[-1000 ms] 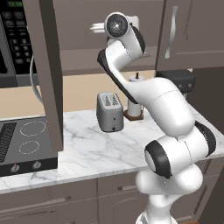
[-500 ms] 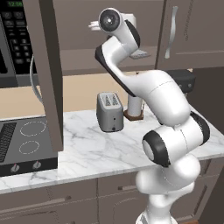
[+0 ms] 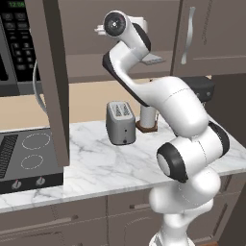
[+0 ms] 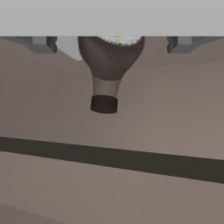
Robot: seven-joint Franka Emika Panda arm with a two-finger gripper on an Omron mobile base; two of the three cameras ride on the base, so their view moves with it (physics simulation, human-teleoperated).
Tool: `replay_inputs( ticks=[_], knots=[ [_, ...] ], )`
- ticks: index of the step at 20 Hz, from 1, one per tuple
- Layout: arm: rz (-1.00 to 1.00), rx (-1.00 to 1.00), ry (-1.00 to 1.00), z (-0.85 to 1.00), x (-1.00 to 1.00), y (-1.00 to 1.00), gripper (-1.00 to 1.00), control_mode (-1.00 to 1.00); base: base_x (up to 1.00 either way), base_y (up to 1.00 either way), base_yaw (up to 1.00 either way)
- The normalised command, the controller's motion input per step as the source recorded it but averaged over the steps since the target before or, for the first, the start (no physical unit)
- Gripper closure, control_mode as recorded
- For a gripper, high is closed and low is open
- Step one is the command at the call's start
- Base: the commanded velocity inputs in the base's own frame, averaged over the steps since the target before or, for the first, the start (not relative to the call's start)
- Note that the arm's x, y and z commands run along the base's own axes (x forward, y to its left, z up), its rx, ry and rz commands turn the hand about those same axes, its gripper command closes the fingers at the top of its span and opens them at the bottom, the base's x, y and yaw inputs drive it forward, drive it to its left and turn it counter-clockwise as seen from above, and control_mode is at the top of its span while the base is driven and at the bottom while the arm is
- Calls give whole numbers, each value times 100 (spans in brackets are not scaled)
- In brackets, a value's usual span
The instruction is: The dining table condiment station is running low on syrup bottle. Refill the condiment station by opening the cabinet and taking the syrup bottle from the cabinet and placing it on the dining table.
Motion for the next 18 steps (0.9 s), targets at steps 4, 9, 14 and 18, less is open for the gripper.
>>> replay_inputs(
  ticks=[4,9,14,18],
  knots=[
    [0,0,0,0,7,0,-100,-100,0,0,0],
    [0,0,0,0,28,0,-100,-100,0,0,0],
    [0,0,0,0,26,-1,-100,-100,0,0,0],
    [0,0,0,0,17,-16,-100,-100,0,0,0]
  ],
)
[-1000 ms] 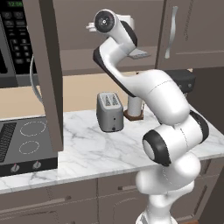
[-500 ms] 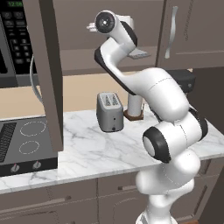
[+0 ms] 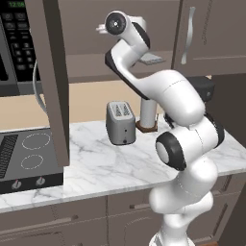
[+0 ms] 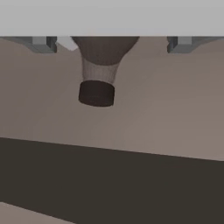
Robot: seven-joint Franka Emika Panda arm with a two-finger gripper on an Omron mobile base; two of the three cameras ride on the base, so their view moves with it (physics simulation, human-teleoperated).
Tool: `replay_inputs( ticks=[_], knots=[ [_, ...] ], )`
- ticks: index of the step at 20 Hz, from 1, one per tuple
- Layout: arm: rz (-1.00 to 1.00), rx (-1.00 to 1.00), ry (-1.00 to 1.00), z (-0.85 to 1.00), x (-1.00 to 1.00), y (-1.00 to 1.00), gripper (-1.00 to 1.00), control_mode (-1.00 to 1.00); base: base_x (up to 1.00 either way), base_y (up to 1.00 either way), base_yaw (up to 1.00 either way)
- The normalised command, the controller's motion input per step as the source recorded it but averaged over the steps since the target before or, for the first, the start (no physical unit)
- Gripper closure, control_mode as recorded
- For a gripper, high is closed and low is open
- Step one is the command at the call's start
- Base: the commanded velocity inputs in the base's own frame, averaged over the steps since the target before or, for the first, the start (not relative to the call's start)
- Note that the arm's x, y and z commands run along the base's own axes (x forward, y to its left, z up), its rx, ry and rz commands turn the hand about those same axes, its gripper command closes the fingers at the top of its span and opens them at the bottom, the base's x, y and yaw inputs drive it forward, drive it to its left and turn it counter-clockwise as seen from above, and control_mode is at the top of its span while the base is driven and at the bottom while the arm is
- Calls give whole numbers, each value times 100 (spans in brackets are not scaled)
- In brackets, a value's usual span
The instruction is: The dining table condiment station is running low on syrup bottle. Refill the condiment station by opening the cabinet and taking the syrup bottle from the cabinet and placing it on the dining table.
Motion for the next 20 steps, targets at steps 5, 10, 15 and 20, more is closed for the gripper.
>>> replay_inputs(
  ticks=[5,10,15,20],
  knots=[
    [0,1,0,0,7,-23,-100,-100,0,0,0],
    [0,0,3,0,17,-1,-100,-100,0,0,0],
    [0,0,1,0,5,0,-100,-100,0,0,0],
    [0,0,0,0,14,0,-100,-100,0,0,0]
  ],
)
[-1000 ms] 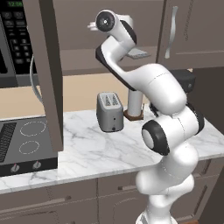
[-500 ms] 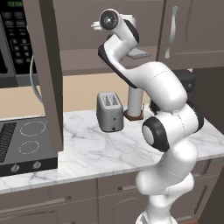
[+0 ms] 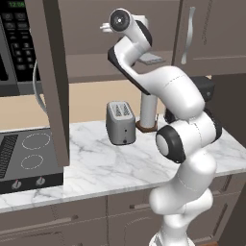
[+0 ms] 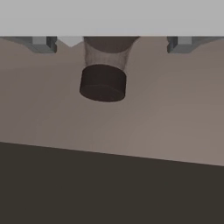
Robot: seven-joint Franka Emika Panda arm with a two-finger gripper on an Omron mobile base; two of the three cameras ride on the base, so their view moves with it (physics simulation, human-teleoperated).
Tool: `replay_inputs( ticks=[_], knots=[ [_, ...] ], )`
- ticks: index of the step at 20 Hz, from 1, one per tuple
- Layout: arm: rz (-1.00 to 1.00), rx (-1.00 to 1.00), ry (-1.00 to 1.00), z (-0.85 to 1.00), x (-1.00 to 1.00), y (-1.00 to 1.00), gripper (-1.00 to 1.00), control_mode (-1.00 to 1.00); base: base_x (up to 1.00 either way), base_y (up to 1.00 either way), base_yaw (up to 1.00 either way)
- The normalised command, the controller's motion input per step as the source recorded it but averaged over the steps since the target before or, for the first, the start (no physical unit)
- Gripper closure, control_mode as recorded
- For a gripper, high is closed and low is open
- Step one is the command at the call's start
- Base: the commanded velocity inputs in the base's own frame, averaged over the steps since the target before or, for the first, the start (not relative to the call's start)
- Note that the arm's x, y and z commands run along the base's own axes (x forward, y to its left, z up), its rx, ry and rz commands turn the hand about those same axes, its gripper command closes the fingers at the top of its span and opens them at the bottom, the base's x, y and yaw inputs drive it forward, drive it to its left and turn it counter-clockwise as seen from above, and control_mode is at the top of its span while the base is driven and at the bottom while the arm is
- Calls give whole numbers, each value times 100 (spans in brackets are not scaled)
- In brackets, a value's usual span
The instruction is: The dining table condiment station is running low on syrup bottle. Refill the condiment station by opening the cabinet and taking the syrup bottle from the cabinet and placing it on the dining table.
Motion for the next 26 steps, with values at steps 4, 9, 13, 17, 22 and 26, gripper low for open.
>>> replay_inputs(
  ticks=[4,9,13,17,22,26],
  knots=[
    [0,0,0,0,7,-1,-100,-100,0,0,0],
    [0,0,0,0,11,-5,-100,-100,0,0,0],
    [0,0,1,0,16,-2,-100,-100,0,0,0],
    [0,0,3,-3,16,-4,-100,-100,0,0,0],
    [0,0,5,-8,10,-1,100,-100,0,0,0],
    [0,0,4,-8,13,0,100,-100,0,0,0]
  ],
)
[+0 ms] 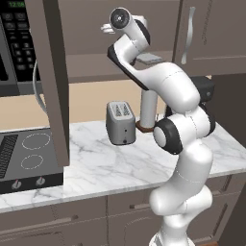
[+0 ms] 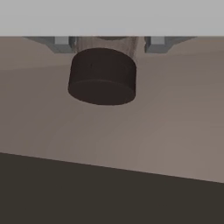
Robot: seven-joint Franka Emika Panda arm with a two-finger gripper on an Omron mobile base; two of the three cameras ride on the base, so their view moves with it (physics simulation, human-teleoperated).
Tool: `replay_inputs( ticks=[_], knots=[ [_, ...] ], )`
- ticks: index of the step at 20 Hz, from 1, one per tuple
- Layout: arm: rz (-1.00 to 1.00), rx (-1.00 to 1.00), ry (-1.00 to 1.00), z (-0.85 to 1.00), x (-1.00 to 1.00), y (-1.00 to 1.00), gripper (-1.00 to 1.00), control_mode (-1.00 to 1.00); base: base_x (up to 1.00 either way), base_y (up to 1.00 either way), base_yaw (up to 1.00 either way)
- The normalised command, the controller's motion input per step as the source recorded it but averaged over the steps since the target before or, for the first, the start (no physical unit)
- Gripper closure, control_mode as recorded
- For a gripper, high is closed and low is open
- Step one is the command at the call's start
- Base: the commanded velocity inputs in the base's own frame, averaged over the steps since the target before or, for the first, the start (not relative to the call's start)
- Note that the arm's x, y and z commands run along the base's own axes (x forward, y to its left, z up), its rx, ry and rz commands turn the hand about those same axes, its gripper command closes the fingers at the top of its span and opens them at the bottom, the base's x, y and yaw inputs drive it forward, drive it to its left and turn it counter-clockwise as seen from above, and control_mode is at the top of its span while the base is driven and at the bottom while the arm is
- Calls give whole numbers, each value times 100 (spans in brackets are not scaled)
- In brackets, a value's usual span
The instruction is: The dining table condiment station is running low on syrup bottle. Refill the condiment station by opening the cabinet and taking the syrup bottle from the cabinet and placing it on the dining table.
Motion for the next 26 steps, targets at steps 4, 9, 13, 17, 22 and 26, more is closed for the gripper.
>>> replay_inputs(
  ticks=[4,9,13,17,22,26],
  knots=[
    [0,0,1,0,14,0,100,-100,0,0,0],
    [0,0,0,0,5,0,100,-100,0,0,0],
    [0,0,0,0,0,0,100,-100,0,0,0],
    [0,0,0,0,0,0,100,-100,0,0,0],
    [0,0,0,0,0,0,100,-100,0,0,0],
    [0,0,-4,0,-11,0,100,-100,0,0,0]
  ],
)
